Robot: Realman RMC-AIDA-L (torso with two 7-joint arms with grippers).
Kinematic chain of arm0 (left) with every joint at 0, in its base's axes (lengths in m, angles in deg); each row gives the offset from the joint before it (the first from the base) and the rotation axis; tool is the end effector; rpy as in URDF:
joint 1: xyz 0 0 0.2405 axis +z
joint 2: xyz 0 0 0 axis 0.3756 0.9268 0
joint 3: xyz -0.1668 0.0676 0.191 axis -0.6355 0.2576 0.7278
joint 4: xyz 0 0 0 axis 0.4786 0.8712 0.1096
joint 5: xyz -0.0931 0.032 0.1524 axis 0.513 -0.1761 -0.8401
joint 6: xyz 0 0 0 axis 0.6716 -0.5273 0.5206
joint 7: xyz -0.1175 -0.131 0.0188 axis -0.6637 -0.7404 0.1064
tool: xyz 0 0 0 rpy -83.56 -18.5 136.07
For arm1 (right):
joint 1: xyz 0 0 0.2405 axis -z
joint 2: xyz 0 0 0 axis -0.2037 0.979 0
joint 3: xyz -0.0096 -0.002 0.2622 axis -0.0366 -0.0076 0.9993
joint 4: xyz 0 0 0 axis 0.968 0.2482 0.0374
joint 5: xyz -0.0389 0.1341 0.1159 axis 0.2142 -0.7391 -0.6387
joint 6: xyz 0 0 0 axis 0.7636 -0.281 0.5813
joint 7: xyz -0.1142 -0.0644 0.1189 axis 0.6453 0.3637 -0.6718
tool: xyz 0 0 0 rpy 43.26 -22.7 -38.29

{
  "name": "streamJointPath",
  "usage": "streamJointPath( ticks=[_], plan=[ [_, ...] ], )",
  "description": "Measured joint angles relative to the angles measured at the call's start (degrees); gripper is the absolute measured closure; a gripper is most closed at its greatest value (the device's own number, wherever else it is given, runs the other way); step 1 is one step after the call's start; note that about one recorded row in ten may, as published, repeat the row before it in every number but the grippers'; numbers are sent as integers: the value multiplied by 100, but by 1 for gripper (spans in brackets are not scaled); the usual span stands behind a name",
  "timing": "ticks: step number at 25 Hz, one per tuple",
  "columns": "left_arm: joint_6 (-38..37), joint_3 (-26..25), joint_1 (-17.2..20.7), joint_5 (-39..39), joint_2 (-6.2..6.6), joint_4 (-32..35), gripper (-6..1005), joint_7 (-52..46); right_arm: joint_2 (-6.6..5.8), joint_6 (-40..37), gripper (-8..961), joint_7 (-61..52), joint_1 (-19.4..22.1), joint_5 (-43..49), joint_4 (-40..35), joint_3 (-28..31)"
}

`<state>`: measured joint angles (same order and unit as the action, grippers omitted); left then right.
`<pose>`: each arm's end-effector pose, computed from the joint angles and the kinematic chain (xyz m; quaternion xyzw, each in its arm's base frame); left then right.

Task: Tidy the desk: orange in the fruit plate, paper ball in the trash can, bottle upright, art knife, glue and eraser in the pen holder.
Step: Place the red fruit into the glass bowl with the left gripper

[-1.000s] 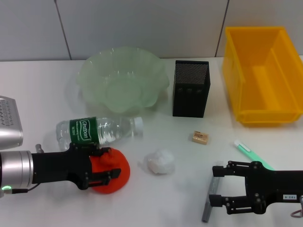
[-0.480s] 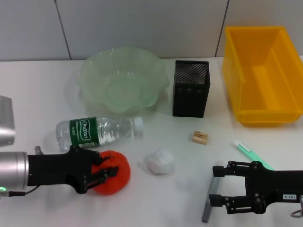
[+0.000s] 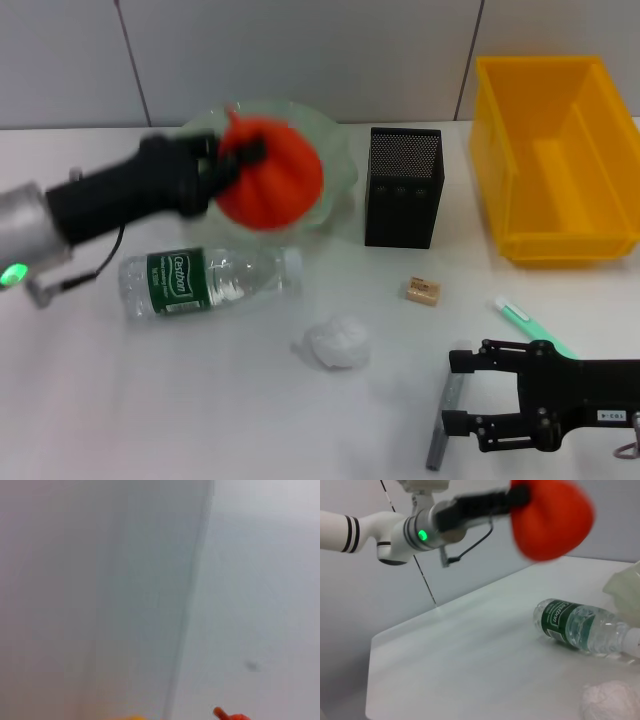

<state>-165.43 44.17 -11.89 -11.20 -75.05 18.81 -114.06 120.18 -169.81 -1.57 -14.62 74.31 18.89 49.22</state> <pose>-0.1888 0.3470 -0.0004 -0.8735 -0.1870 -0.4183 0.1647 0.2602 0.2660 -0.0467 -0.9473 0.2104 0.2361 0.0512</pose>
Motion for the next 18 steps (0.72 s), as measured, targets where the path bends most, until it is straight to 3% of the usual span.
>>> streamJointPath(
  ticks=[4, 6, 8, 11, 16, 18],
  plan=[
    [1097, 22, -377, 700, -30, -696, 843, 519, 7, -10, 144, 30, 0, 0, 0, 1],
    [2049, 27, -763, 793, -50, -1084, 852, 1148, 14, -9, 144, 33, 0, 1, 0, 1],
    [2271, 25, -870, 796, -53, -1191, 866, 1292, 24, -10, 144, 34, 1, 0, 0, 0],
    [3316, -28, -1299, 909, -81, -1683, 887, 2055, 30, -16, 143, 39, 9, 0, 0, 1],
    [3906, -2, -1482, 1108, -83, -2036, 933, 2826, 36, -10, 143, 45, 24, 0, 0, 0],
    [3932, -8, -1486, 1113, -84, -2054, 872, 2891, 36, -8, 143, 45, 24, 0, 0, 0]
  ],
)
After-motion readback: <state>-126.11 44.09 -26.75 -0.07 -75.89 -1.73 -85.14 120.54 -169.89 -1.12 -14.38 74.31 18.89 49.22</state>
